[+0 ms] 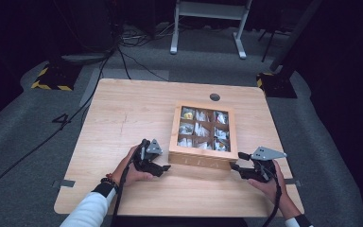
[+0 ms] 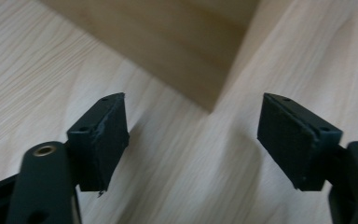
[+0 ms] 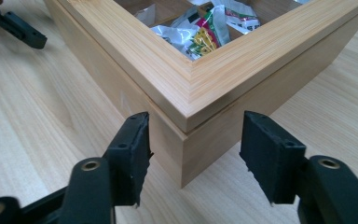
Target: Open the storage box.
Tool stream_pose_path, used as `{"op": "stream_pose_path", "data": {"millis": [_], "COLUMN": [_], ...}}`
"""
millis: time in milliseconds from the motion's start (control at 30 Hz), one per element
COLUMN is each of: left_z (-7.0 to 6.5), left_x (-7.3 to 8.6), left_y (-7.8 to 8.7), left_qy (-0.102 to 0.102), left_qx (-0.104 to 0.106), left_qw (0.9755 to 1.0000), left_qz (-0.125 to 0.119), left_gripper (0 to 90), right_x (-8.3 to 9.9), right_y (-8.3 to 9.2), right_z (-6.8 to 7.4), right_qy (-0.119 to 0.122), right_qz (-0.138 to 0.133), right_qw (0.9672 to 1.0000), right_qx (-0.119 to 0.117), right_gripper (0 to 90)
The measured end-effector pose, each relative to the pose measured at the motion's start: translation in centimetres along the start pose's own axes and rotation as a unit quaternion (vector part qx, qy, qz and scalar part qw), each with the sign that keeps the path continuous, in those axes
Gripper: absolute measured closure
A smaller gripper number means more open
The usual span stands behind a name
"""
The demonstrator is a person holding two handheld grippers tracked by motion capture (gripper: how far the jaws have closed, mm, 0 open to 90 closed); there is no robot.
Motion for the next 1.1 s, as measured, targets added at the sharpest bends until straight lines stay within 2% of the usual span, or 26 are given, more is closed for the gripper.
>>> {"op": "stream_pose_path", "data": {"millis": [133, 167, 333, 567, 700, 733, 900, 1033, 1067, 1100], "left_z": [-1.0, -1.3, -1.4, -1.5, -1.6, -1.8, -2.2, -2.1, -2.1, -2.1], "left_x": [-1.0, -1.4, -1.5, -1.5, -1.5, -1.6, -1.8, -2.0, -2.2, -2.2], "left_y": [-0.5, -0.8, -0.6, -0.3, 0.1, 0.3, 0.2, 1.0, 1.5, 1.5], "left_qy": [-0.012, -0.016, -0.006, -0.007, -0.009, -0.009, -0.02, -0.02, -0.021, -0.021], "left_qx": [0.012, -0.004, -0.005, -0.006, 0.004, 0.008, 0.008, 0.01, 0.008, 0.008], "left_qw": [0.9998, 0.9998, 0.9999, 0.9999, 1.0, 0.9999, 0.9998, 0.9994, 0.999, 0.999], "left_qz": [-0.003, 0.006, 0.01, 0.009, 0.0, -0.006, -0.005, -0.024, -0.038, -0.038], "left_gripper": [28.3, 21.8, 23.1, 25.0, 25.7, 28.5, 30.2, 30.9, 32.5, 32.6], "right_x": [0.0, -0.1, -0.1, 0.0, -0.1, -0.1, 0.1, 0.1, 0.1, 0.1], "right_y": [-0.2, -0.2, 0.1, 0.1, 0.4, 0.5, 0.7, 0.8, 0.8, 0.8], "right_z": [-0.1, 0.0, -0.1, 0.0, 0.0, -0.1, -0.7, -0.7, -0.7, -0.7], "right_qy": [0.001, 0.004, 0.003, 0.008, 0.009, 0.009, -0.004, 0.003, 0.003, 0.003], "right_qz": [0.002, 0.001, -0.009, -0.008, -0.014, -0.016, -0.017, -0.014, -0.012, -0.012], "right_qw": [1.0, 1.0, 0.9999, 0.9998, 0.9996, 0.9997, 0.9997, 0.9998, 0.9999, 0.9999], "right_qx": [-0.002, -0.002, -0.01, -0.015, -0.022, -0.015, -0.014, -0.012, -0.01, -0.01], "right_gripper": [43.7, 44.7, 47.4, 48.7, 49.9, 49.2, 50.9, 50.9, 51.2, 51.2]}}
Point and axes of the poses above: each handheld gripper's, and its own axes: y roughly backward along the jaws, x roughly out of its underside, z roughly to its left, the point moved 4 cm from there along -y, roughly forward along the jaws, and after that the axes turned 9 degrees about z, right-handed, at the moved point
